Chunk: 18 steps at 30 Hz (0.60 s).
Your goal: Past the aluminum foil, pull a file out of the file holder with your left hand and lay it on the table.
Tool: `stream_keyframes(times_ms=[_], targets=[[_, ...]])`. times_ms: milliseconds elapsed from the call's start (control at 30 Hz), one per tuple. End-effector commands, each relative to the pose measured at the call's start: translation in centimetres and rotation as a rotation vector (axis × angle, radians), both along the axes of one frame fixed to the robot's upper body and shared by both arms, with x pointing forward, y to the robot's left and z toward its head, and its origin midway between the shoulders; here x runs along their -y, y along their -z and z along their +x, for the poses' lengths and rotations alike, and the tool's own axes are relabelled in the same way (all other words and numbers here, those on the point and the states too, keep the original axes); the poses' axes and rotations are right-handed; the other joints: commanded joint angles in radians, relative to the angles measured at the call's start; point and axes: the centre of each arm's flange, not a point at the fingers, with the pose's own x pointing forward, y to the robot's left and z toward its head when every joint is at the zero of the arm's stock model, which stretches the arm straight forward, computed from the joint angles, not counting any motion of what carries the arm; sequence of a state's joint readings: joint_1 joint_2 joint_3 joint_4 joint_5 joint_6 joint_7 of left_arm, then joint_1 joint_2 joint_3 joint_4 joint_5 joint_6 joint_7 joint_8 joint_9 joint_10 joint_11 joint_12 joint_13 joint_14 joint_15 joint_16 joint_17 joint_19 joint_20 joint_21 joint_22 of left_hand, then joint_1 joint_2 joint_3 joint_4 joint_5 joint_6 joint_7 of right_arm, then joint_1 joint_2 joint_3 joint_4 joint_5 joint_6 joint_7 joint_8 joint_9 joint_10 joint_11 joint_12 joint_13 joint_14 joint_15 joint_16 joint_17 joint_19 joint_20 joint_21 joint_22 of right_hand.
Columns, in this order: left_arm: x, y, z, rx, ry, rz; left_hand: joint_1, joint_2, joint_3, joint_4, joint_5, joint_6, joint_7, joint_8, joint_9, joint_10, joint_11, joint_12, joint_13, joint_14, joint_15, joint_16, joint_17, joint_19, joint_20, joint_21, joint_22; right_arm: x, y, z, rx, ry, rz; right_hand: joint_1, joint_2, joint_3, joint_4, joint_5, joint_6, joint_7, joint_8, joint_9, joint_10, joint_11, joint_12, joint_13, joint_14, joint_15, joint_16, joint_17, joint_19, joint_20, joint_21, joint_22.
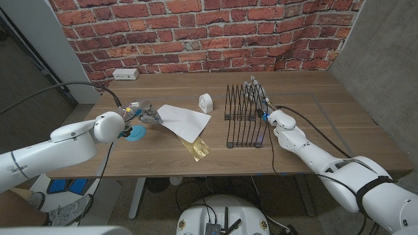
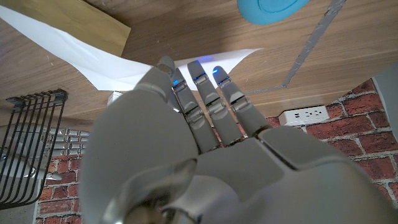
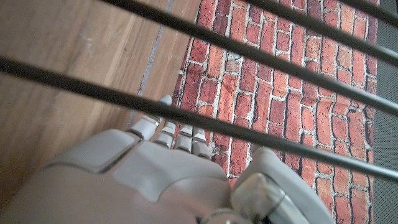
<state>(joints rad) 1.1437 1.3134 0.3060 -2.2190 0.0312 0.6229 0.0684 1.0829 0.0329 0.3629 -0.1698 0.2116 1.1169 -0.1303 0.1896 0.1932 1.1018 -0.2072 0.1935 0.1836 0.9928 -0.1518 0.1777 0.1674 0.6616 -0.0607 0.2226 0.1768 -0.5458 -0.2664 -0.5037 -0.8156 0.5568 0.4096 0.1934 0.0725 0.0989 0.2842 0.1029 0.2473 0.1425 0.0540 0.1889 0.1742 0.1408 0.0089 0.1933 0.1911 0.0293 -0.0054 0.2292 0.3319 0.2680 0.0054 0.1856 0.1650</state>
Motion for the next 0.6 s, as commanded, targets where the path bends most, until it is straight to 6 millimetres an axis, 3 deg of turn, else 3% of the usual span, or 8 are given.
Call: stream_keyframes(times_ms=[33, 400, 600], targets=[[-0.16, 0.31, 0.42, -0.031, -0.006, 0.005, -0.013, -0.004, 0.007, -0.003, 0.001, -0.016, 0.002, -0.002, 0.002, -0.014, 0.001, -0.006, 0.002, -0.013, -0.086, -0.005, 0.003, 0.006, -0.137, -0.005, 0.0, 0.0, -0.05, 0.17, -0.001, -0.002, 0.002, -0.011, 0.036, 0.009, -0.002, -0.005, 0.009, -0.001, 0.006, 0.006, 0.007, 0.0, 0.003, 0.001, 0.006, 0.005, 0.007, 0.004, 0.003, 0.002, 0.007, 0.005], [-0.29, 0.42, 0.53, -0.073, -0.017, 0.037, -0.015, -0.005, 0.011, -0.004, 0.002, -0.005, 0.001, 0.005, 0.002, -0.013, 0.002, -0.002, 0.002, -0.012, -0.088, 0.001, 0.005, 0.004, -0.138, -0.01, -0.001, -0.16, -0.16, 0.26, 0.003, -0.005, 0.003, -0.012, 0.036, 0.009, -0.003, -0.006, 0.013, 0.0, 0.007, 0.006, 0.008, -0.001, 0.003, 0.001, 0.007, 0.005, 0.008, 0.005, 0.005, 0.003, 0.007, 0.005], [-0.37, 0.45, 0.72, -0.112, -0.017, 0.048, -0.047, -0.023, 0.005, 0.003, -0.001, -0.032, -0.002, -0.002, 0.002, -0.04, 0.001, -0.008, 0.002, -0.038, -0.082, -0.007, 0.002, -0.003, -0.139, -0.017, -0.001, -0.16, -0.12, 0.15, 0.003, -0.003, 0.004, -0.011, 0.036, 0.009, -0.004, -0.006, 0.013, 0.001, 0.007, 0.006, 0.009, -0.002, 0.003, 0.001, 0.007, 0.005, 0.008, 0.005, 0.005, 0.003, 0.007, 0.005]])
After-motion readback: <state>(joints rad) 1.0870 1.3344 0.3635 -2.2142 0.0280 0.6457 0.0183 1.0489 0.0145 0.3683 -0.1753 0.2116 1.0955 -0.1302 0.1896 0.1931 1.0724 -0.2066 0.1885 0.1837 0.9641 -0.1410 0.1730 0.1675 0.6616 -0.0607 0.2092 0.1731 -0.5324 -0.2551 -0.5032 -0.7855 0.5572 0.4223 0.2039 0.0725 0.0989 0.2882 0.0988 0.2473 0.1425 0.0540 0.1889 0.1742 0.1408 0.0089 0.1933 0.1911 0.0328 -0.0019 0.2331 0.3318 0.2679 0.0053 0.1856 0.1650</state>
